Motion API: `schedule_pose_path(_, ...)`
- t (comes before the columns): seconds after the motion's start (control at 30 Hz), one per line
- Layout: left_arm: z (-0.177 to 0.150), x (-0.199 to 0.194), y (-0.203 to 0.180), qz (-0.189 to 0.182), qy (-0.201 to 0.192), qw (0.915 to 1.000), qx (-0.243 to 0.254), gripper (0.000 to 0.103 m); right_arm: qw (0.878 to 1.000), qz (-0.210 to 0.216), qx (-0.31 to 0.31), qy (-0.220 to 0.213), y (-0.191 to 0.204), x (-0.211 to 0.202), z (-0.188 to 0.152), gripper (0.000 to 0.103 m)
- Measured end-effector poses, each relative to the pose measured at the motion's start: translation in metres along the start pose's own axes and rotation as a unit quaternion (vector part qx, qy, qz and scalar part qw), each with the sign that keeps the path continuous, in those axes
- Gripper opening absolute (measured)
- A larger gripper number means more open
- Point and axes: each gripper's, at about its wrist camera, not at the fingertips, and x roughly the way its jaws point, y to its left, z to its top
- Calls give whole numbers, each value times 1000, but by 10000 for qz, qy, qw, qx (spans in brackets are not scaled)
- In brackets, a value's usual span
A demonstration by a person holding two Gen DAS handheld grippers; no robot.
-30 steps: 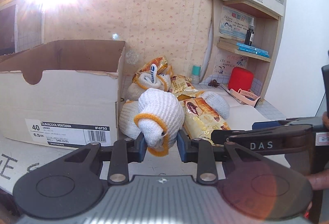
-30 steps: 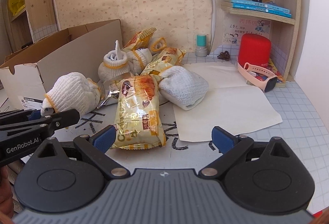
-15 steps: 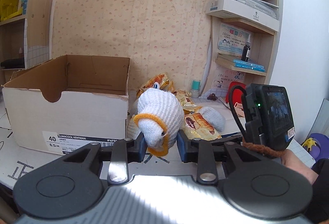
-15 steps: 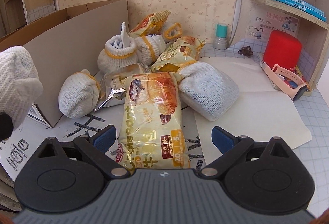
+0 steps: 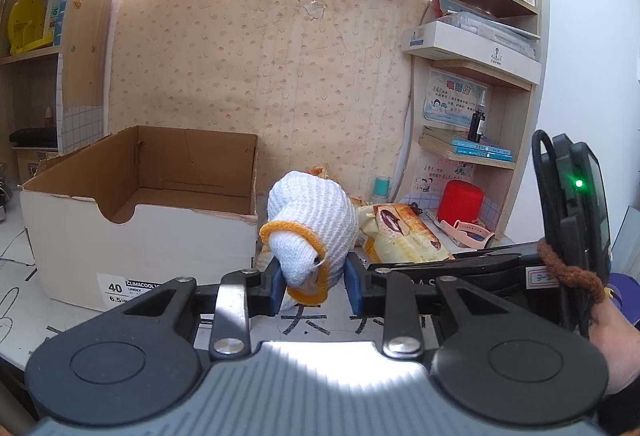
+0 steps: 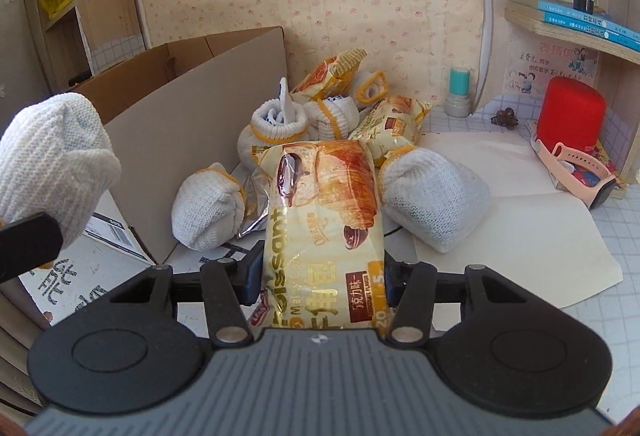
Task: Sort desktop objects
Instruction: 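Lift the bread packet and glove and carry both toward the cardboard box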
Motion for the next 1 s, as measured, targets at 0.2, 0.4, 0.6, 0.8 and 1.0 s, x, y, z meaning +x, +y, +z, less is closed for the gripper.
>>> schedule_pose_path(0.2, 10, -8, 8, 125, -176, 9997, -71, 32, 9990, 29, -174, -412, 10, -33, 13, 51)
schedule_pose_path(0.4, 25, -14, 21, 279, -351, 9989, -145, 32, 9973, 104, -316, -654, 20, -53, 25, 51)
schedule_pose_path(0.6, 40, -15, 46, 550, -517, 9968, -265, 32, 9955, 266, -458, -785, 35, -61, 41, 50)
schedule_pose_path(0.8, 53, -9, 76, 808, -561, 9946, -332, 32, 9923, 507, -689, -890, 61, -62, 58, 50)
schedule_pose_path(1.0, 62, 2, 103, 1039, -536, 9926, -319, 32, 9894, 741, -875, -891, 94, -49, 75, 50)
